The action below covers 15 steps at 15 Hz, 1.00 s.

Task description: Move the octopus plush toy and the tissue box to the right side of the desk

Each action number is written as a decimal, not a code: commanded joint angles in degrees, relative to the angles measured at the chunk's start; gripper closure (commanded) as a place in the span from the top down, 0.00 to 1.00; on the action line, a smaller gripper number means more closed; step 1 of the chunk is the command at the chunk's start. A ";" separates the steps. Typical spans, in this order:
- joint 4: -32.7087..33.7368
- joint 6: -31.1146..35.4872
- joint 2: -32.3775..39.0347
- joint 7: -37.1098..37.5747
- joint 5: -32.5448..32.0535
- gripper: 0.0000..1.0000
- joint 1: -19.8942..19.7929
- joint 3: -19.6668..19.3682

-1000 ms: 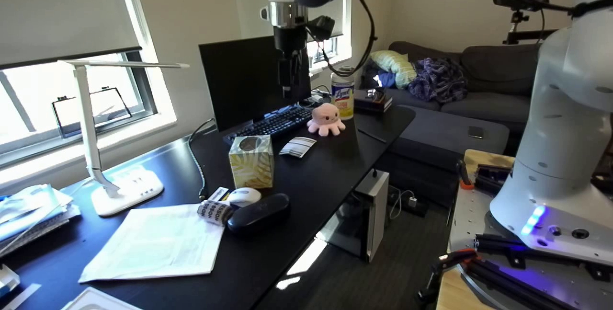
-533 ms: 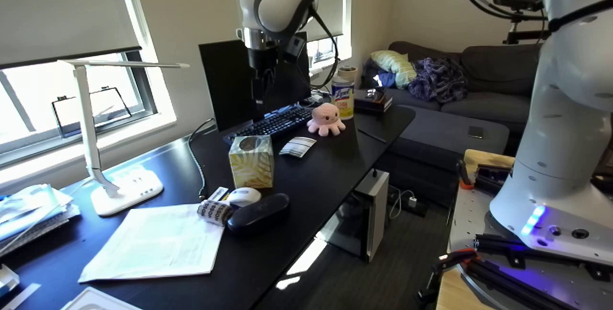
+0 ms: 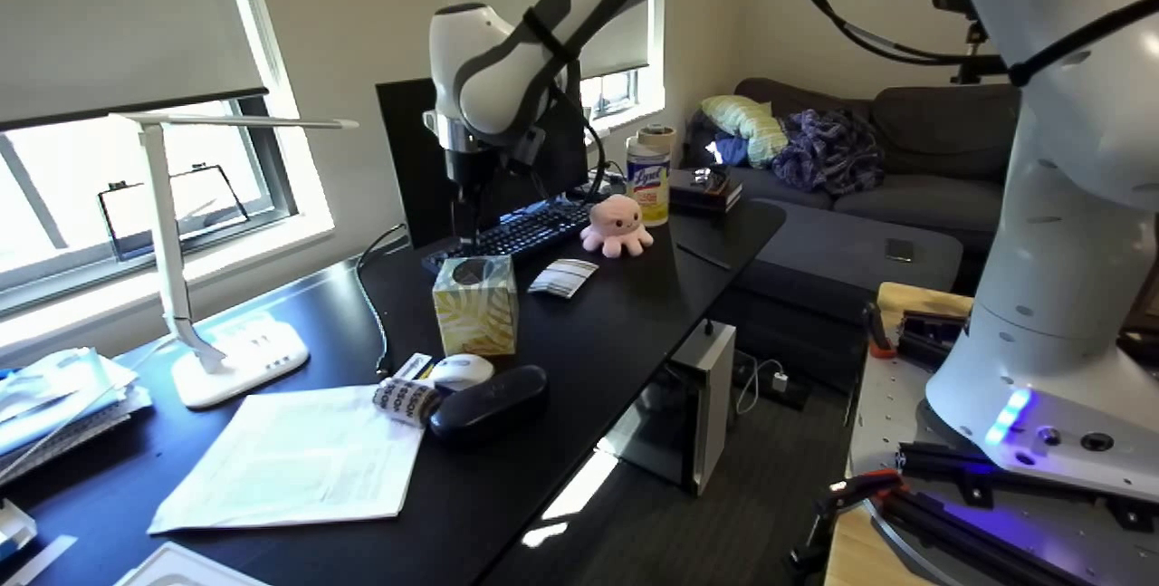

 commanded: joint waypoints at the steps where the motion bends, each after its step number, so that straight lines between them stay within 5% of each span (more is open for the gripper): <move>1: 2.94 2.34 4.65 -2.99 0.31 1.00 -1.09 1.21; 7: 4.16 4.40 8.70 -5.19 0.71 1.00 -2.61 1.60; 9: 3.83 5.16 8.94 -6.92 0.67 0.73 -3.48 2.09; 15: 1.77 5.94 6.46 -10.09 0.41 0.33 -4.71 3.09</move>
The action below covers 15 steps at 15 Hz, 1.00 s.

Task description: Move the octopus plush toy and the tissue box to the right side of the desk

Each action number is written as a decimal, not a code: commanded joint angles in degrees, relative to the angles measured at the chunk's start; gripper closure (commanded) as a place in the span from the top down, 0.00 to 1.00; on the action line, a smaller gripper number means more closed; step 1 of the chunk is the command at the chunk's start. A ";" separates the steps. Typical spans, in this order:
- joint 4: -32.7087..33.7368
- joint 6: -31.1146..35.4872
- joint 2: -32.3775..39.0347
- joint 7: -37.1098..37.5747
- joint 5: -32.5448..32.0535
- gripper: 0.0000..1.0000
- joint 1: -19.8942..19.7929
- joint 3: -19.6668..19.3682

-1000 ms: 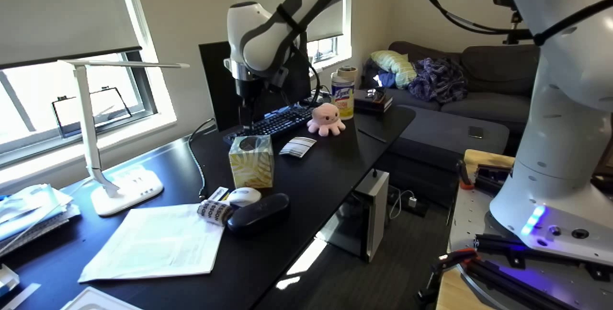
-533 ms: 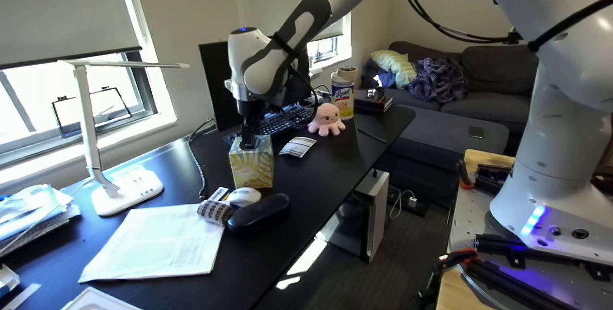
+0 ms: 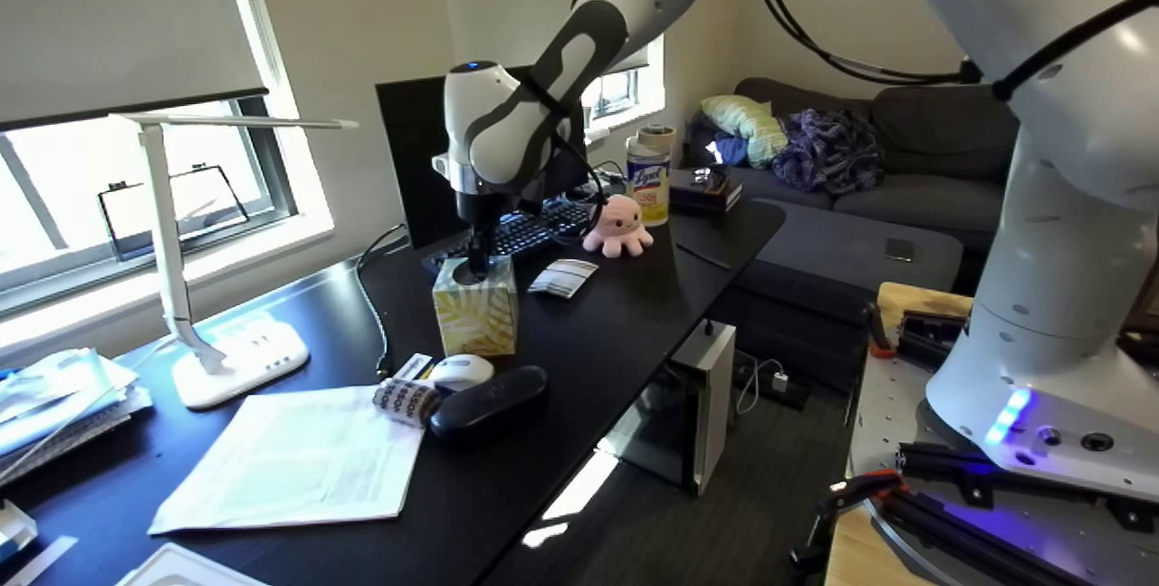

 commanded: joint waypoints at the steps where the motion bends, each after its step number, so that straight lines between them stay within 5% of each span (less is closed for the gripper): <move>1: -2.43 0.62 -3.27 -3.49 0.16 0.26 -1.46 1.53; 4: -7.12 0.28 -8.46 -6.66 0.32 0.07 -2.66 2.54; 7: -15.58 -1.25 -16.75 -8.68 0.76 0.00 -4.22 2.57; 15: -37.18 -6.80 -38.48 -12.56 5.99 0.04 -9.14 -1.24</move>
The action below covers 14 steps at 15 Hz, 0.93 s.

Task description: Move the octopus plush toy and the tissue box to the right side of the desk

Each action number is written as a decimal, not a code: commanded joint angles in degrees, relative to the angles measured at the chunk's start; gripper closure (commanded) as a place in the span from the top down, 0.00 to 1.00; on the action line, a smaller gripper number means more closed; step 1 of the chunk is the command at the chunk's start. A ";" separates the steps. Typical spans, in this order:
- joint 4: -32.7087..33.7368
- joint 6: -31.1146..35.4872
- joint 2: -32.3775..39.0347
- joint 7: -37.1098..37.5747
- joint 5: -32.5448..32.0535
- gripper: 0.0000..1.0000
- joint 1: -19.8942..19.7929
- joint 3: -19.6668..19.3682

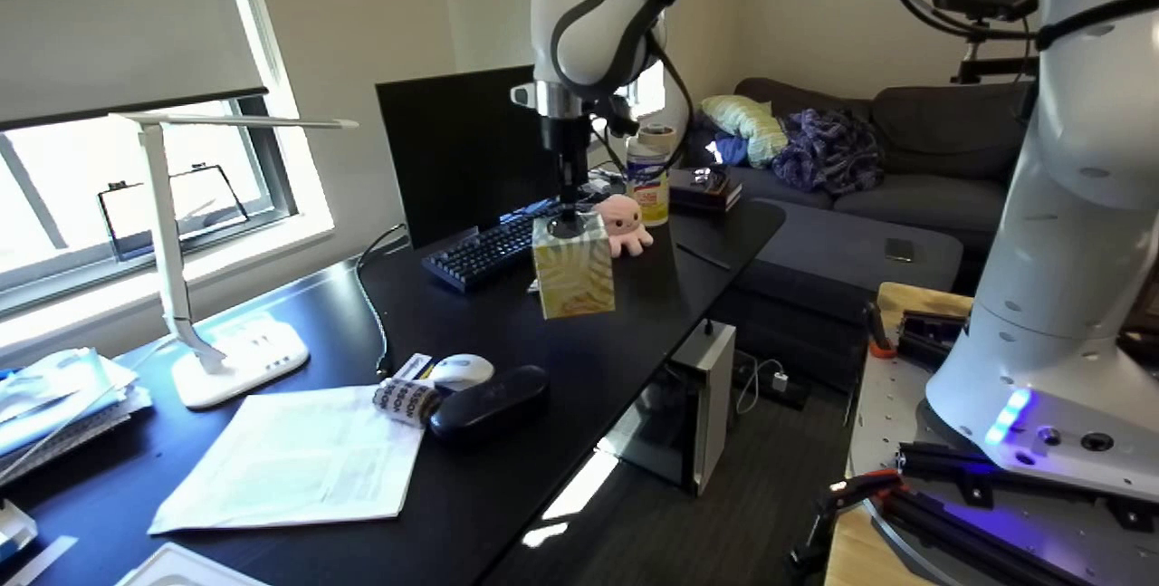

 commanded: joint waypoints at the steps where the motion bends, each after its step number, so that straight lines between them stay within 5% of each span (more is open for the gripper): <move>1: -10.59 -3.36 -11.82 -1.81 2.90 0.03 -2.04 -3.46; 8: -19.00 -7.81 -23.33 -8.44 5.76 0.04 -7.50 -18.71; 14: -11.21 -6.01 -16.19 -24.33 9.01 0.05 -11.91 -30.43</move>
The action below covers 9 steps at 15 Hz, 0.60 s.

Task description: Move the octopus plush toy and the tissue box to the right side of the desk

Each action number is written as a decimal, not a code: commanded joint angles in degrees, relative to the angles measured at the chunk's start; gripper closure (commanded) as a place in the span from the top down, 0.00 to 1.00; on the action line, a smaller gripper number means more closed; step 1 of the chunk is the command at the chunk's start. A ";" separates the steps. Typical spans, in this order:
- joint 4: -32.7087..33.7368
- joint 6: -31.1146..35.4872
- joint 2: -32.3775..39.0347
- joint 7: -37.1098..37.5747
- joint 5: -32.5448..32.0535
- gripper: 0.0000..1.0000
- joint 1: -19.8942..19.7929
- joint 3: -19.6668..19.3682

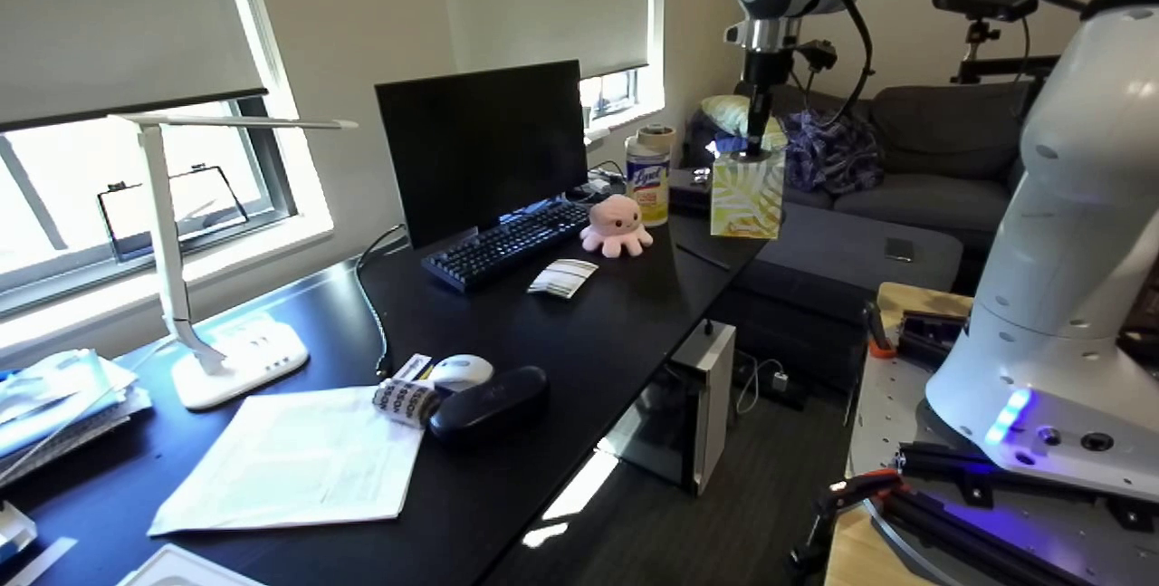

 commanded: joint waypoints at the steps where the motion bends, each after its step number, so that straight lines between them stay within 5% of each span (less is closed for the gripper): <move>1: 7.17 1.58 7.69 -10.48 7.01 0.04 -0.55 -3.10; 6: 18.82 1.16 20.36 -19.83 19.78 0.04 -2.31 0.30; 9: 27.14 -0.71 29.17 -16.93 19.30 0.04 -5.02 3.90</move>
